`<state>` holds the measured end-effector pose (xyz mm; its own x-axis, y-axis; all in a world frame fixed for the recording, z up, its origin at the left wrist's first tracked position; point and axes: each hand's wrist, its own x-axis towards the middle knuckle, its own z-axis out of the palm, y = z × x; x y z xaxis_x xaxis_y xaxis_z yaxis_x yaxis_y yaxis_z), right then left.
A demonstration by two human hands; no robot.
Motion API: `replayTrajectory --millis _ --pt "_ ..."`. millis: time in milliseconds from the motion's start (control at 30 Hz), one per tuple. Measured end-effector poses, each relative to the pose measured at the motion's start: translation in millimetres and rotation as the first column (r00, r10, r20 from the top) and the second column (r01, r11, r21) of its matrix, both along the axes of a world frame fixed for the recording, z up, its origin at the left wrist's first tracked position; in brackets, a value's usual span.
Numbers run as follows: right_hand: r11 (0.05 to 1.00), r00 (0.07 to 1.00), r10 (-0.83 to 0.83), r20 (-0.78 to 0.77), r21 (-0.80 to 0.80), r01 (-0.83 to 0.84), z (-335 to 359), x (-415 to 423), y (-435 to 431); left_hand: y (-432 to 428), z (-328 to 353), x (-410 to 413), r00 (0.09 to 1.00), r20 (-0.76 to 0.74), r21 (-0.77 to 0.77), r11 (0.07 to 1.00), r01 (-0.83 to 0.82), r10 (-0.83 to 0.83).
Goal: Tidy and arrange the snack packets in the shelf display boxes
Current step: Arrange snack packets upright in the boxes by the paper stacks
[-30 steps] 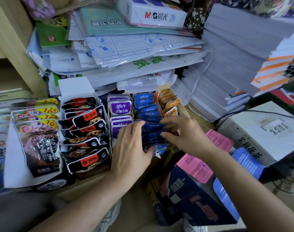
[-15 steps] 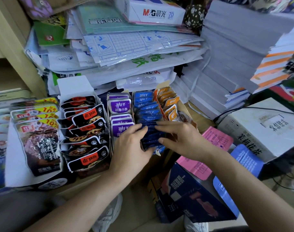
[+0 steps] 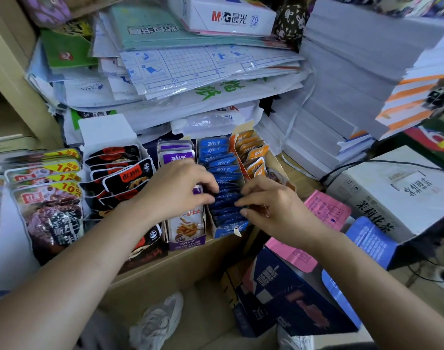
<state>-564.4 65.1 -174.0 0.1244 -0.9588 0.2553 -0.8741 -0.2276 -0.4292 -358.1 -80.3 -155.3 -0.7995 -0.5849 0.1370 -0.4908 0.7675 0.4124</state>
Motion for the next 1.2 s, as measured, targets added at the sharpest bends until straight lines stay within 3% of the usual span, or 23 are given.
replayTrajectory --millis 133,400,833,1200 --pt "1.0 0.999 0.002 -0.032 -0.026 -0.003 -2 4 2 -7 3 -8 0.997 -0.069 0.005 1.0 0.023 -0.023" --pt "0.988 0.99 -0.14 0.016 -0.064 0.14 -5 1 -15 -12 -8 -8 0.986 0.021 -0.095 0.981 0.167 -0.166" --pt "0.991 0.983 -0.084 -0.162 -0.117 0.066 -12 7 -29 -2 -9 -6 0.972 0.121 -0.281 0.932 0.23 -0.203" --pt "0.962 0.975 -0.204 0.092 -0.164 0.217 -2 5 -15 3 -2 -2 0.979 -0.109 0.024 0.984 0.177 -0.173"
